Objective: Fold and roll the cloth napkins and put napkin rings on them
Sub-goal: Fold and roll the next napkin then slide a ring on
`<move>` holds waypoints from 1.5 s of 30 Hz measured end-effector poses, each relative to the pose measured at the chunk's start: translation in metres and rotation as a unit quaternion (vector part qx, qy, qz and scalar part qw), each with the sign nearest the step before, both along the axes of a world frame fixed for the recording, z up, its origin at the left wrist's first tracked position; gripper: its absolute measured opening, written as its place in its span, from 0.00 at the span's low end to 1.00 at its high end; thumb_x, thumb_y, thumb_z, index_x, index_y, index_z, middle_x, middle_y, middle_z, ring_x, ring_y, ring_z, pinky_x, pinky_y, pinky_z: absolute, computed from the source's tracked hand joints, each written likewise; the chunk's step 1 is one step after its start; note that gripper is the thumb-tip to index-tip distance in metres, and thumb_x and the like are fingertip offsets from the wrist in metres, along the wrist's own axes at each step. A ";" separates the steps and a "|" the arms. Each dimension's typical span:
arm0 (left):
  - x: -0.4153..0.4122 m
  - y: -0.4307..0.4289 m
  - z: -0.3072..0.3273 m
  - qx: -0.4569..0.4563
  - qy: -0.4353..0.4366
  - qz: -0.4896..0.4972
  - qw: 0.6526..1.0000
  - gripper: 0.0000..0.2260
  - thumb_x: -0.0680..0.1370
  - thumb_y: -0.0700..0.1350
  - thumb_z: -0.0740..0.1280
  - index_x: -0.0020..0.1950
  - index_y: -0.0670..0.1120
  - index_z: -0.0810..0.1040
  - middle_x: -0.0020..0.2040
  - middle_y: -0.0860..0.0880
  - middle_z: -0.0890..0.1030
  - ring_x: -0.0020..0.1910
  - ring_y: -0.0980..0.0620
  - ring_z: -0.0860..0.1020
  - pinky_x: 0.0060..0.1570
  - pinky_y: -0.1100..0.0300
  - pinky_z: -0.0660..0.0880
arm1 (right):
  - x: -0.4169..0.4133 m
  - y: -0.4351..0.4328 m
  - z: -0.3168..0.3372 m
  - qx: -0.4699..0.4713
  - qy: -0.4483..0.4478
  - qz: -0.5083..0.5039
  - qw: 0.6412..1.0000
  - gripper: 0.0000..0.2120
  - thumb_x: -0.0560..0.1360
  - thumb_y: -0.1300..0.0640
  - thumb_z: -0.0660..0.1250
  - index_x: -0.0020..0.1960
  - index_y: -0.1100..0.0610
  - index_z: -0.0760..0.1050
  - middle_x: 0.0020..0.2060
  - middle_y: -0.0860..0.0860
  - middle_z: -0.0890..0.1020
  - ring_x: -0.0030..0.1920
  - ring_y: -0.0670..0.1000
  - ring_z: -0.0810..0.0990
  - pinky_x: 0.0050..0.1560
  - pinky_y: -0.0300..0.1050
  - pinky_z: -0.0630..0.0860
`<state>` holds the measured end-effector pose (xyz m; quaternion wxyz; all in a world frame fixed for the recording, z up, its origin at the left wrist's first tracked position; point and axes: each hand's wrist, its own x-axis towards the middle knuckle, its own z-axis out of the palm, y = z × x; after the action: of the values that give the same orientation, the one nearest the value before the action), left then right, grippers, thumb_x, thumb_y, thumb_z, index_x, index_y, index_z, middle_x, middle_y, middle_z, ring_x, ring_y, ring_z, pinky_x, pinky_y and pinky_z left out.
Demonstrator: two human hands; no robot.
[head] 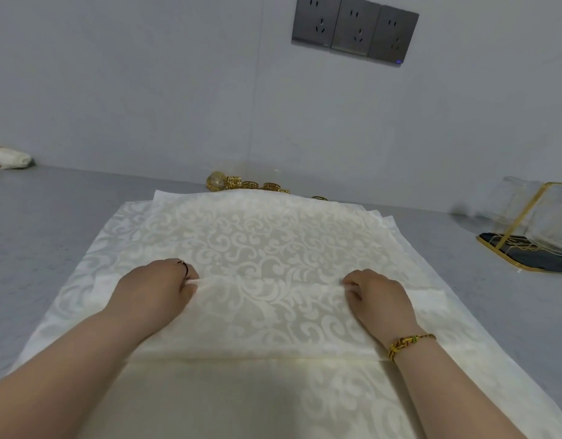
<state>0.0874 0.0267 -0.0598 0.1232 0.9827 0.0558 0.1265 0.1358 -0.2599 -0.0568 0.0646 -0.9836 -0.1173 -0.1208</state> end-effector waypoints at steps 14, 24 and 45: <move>-0.013 -0.046 -0.014 0.082 0.106 -0.183 0.974 0.38 0.66 0.63 0.30 0.75 0.51 0.40 0.76 0.55 0.41 0.74 0.59 0.39 0.69 0.62 0.35 | -0.002 0.009 -0.004 -0.019 -0.002 0.005 1.000 0.22 0.77 0.53 0.46 0.59 0.54 0.76 0.58 0.52 0.78 0.59 0.55 0.74 0.65 0.45 0.61; -0.015 -0.045 -0.013 0.070 0.144 -0.166 0.973 0.47 0.56 0.63 0.27 0.76 0.51 0.41 0.76 0.53 0.41 0.74 0.57 0.39 0.70 0.60 0.36 | -0.036 0.079 -0.010 -0.028 0.185 0.161 0.969 0.31 0.77 0.38 0.44 0.75 0.50 0.47 0.76 0.49 0.46 0.75 0.47 0.43 0.72 0.44 0.38; 0.029 -0.034 0.037 0.018 0.261 -0.065 0.963 0.22 0.76 0.54 0.64 0.64 0.41 0.69 0.62 0.45 0.74 0.61 0.46 0.72 0.59 0.55 0.67 | -0.060 -0.051 -0.007 -0.105 -0.188 0.181 0.959 0.07 0.57 0.55 0.74 0.35 0.48 0.81 0.35 0.43 0.82 0.43 0.48 0.67 0.46 0.39 0.63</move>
<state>0.1161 -0.0069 -0.0225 0.0952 0.9852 0.0196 -0.1414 0.0761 -0.3106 -0.0634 -0.0416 -0.9065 -0.3158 -0.2771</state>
